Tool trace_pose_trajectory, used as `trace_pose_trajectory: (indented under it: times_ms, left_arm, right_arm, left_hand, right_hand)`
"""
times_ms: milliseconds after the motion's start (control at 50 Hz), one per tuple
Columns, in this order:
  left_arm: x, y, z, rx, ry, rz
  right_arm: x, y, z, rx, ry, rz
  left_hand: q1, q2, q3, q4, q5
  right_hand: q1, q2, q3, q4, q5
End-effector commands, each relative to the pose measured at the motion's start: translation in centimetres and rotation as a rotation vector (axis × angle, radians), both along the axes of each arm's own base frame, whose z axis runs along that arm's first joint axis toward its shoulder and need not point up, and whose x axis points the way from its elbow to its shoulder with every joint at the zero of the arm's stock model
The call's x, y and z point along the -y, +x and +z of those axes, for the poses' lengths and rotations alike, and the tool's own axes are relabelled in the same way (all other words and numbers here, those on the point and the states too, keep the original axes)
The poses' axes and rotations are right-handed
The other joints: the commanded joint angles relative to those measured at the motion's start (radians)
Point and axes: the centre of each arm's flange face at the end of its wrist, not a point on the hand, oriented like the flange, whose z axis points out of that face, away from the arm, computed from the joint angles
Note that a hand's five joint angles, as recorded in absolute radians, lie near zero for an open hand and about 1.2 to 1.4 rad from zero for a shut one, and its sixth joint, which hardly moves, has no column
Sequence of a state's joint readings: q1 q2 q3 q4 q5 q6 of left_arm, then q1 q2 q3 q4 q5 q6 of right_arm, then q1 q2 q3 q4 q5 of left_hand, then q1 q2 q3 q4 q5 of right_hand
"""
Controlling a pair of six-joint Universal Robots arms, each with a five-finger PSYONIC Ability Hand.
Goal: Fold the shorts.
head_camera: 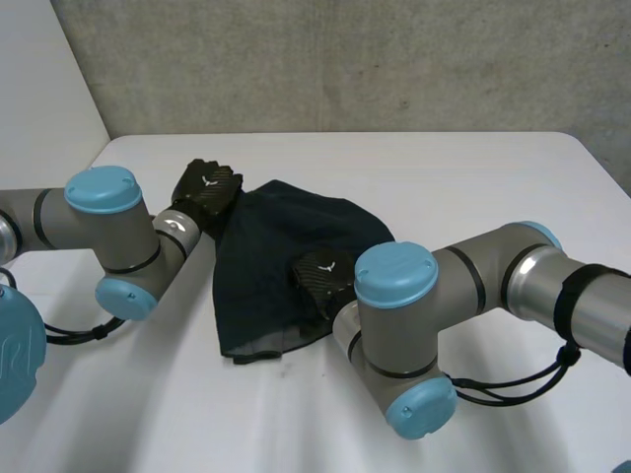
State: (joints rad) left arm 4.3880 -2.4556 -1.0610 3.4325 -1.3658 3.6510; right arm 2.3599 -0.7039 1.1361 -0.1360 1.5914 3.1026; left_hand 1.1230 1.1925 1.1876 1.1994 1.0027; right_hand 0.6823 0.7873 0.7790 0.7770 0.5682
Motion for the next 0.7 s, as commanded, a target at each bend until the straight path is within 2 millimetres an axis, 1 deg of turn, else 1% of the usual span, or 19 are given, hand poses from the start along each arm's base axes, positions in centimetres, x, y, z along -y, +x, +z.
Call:
trace_pose_trajectory:
  times_ms: [20, 60, 100, 140, 160, 180, 200, 240, 260, 320, 340, 400, 420, 480, 520, 560, 620, 640, 700]
  left_arm:
    - [-0.7, -0.2, 1.6, -0.004, -0.023, 0.034]
    - [-1.0, 0.0, 3.1, -0.012, -0.046, 0.044]
    - [-1.4, 0.1, 4.4, -0.021, -0.065, 0.049]
    - [-2.0, 0.3, 6.7, -0.038, -0.099, 0.057]
    - [-2.4, 0.4, 7.6, -0.047, -0.111, 0.057]
    - [-2.7, 0.5, 8.6, -0.054, -0.126, 0.059]
    - [-3.7, 0.6, 10.6, -0.069, -0.16, 0.059]
    - [-4.8, 0.6, 12.5, -0.084, -0.194, 0.055]
    - [-6.1, 0.6, 14.3, -0.099, -0.224, 0.052]
    - [-8.1, 0.8, 17.2, -0.128, -0.28, 0.051]
    - [-9.6, 1.1, 19.1, -0.156, -0.312, 0.048]
    - [-11.8, 1.6, 21.5, -0.196, -0.336, 0.044]
    - [-13.3, 2.0, 22.9, -0.221, -0.341, 0.039]
    - [-15.7, 2.6, 24.9, -0.242, -0.343, 0.023]
    - [-18.0, 3.4, 26.4, -0.249, -0.337, 0.014]
    - [-20.3, 4.3, 27.6, -0.247, -0.327, 0.009]
    - [-22.4, 5.2, 28.8, -0.251, -0.332, 0.005]
    - [-23.8, 5.9, 29.9, -0.263, -0.355, 0.003]
    - [-26.0, 7.0, 32.0, -0.3, -0.425, 0.0]
  right_arm:
    - [1.3, 0.7, 3.2, 0.09, -0.107, -0.006]
    - [1.8, 0.5, 5.2, 0.122, -0.142, -0.017]
    - [2.9, -0.4, 8.2, 0.166, -0.191, -0.05]
    - [4.0, -1.4, 10.3, 0.195, -0.23, -0.082]
    - [5.1, -2.7, 12.5, 0.222, -0.268, -0.116]
    - [5.5, -3.3, 13.6, 0.237, -0.288, -0.13]
    - [6.0, -3.9, 14.6, 0.249, -0.306, -0.144]
    - [7.3, -6.0, 17.6, 0.286, -0.359, -0.19]
    - [7.7, -6.8, 18.5, 0.293, -0.376, -0.208]
    - [8.9, -9.3, 21.0, 0.307, -0.425, -0.243]
    - [9.0, -9.8, 21.4, 0.308, -0.428, -0.24]
    - [8.4, -10.9, 22.7, 0.301, -0.422, -0.207]
    - [8.1, -11.2, 23.0, 0.299, -0.417, -0.198]
    - [6.8, -12.2, 24.3, 0.288, -0.405, -0.176]
    - [6.2, -12.8, 24.8, 0.284, -0.396, -0.175]
    - [4.9, -13.8, 25.8, 0.279, -0.391, -0.171]
    - [3.0, -14.9, 27.3, 0.284, -0.41, -0.161]
    - [2.6, -15.2, 27.7, 0.286, -0.417, -0.157]
    - [0.7, -16.1, 29.5, 0.304, -0.469, -0.136]
  left_hand:
    - [0.273, 0.204, 0.209, 0.197, 0.219]
    - [0.273, 0.204, 0.209, 0.197, 0.219]
    - [0.273, 0.204, 0.209, 0.197, 0.219]
    - [0.273, 0.204, 0.209, 0.197, 0.219]
    - [0.273, 0.204, 0.209, 0.197, 0.219]
    - [0.273, 0.204, 0.209, 0.197, 0.219]
    - [0.273, 0.204, 0.209, 0.197, 0.219]
    - [0.273, 0.204, 0.209, 0.197, 0.219]
    - [0.273, 0.204, 0.209, 0.197, 0.219]
    - [0.273, 0.204, 0.209, 0.197, 0.219]
    - [0.273, 0.204, 0.209, 0.197, 0.219]
    - [0.273, 0.204, 0.209, 0.197, 0.219]
    - [0.273, 0.204, 0.209, 0.197, 0.219]
    - [0.273, 0.204, 0.209, 0.197, 0.219]
    - [0.273, 0.204, 0.209, 0.197, 0.219]
    - [0.273, 0.204, 0.209, 0.197, 0.219]
    - [0.273, 0.204, 0.209, 0.197, 0.219]
    - [0.273, 0.204, 0.209, 0.197, 0.219]
    - [0.273, 0.204, 0.209, 0.197, 0.219]
  right_hand:
    - [0.714, 0.609, 0.617, 0.619, 0.654]
    - [0.714, 0.609, 0.617, 0.619, 0.654]
    - [0.714, 0.609, 0.617, 0.619, 0.654]
    - [0.714, 0.609, 0.617, 0.619, 0.654]
    - [0.714, 0.609, 0.617, 0.619, 0.654]
    - [0.714, 0.609, 0.617, 0.619, 0.654]
    - [0.714, 0.609, 0.617, 0.619, 0.654]
    - [0.714, 0.609, 0.617, 0.619, 0.654]
    - [0.714, 0.609, 0.617, 0.619, 0.654]
    - [0.714, 0.609, 0.617, 0.619, 0.654]
    - [0.714, 0.609, 0.617, 0.619, 0.654]
    - [0.714, 0.609, 0.617, 0.619, 0.654]
    - [0.714, 0.609, 0.617, 0.619, 0.654]
    - [0.714, 0.609, 0.617, 0.619, 0.654]
    - [0.714, 0.609, 0.617, 0.619, 0.654]
    - [0.714, 0.609, 0.617, 0.619, 0.654]
    - [0.714, 0.609, 0.617, 0.619, 0.654]
    - [0.714, 0.609, 0.617, 0.619, 0.654]
    - [0.714, 0.609, 0.617, 0.619, 0.654]
